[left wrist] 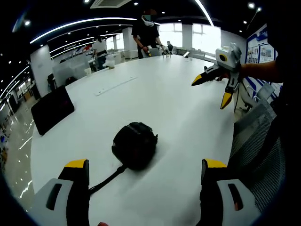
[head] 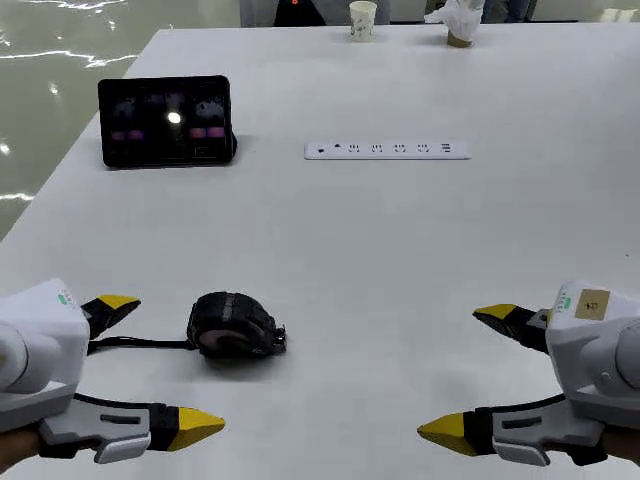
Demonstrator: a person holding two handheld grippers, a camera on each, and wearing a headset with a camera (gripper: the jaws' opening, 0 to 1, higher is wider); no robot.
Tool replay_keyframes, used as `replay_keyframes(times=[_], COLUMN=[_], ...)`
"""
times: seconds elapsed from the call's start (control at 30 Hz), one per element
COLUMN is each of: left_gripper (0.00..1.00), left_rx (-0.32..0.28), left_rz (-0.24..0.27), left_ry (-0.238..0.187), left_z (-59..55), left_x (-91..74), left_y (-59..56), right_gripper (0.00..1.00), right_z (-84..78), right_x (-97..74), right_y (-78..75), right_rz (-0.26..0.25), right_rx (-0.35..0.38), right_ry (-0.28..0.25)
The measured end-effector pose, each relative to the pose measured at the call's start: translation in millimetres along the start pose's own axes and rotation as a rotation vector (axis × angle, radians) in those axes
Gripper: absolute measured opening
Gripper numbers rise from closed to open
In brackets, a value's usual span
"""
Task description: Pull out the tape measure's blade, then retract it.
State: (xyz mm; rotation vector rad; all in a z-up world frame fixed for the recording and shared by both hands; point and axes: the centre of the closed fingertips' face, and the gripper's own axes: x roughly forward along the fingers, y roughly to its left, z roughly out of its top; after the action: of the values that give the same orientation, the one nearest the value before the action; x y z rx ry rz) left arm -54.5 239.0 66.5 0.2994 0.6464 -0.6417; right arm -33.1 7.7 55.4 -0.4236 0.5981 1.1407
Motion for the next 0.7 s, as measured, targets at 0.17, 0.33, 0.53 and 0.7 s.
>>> replay_keyframes(times=[0.17,0.33,0.53,0.7], left_gripper=[0.91,0.85,0.77,0.72], left_rx=[0.025,0.05,0.072,0.096], left_rz=[-0.013,-0.033,-0.053,-0.069], left_ry=[0.006,0.014,0.028,0.037], left_z=[2.3,4.4,2.9,2.7], left_x=[4.9,9.6,15.8,20.5], left_y=[3.8,7.3,11.3,15.1], right_gripper=[0.77,0.72,0.65,0.6], right_z=[6.0,11.0,18.9,23.2], right_x=[9.5,20.8,34.0,44.9], right_y=[1.4,0.7,1.9,1.2], right_rz=[0.034,0.063,0.103,0.129], right_rx=[-0.043,-0.083,-0.129,-0.167], right_ry=[-0.008,-0.008,-0.021,-0.022])
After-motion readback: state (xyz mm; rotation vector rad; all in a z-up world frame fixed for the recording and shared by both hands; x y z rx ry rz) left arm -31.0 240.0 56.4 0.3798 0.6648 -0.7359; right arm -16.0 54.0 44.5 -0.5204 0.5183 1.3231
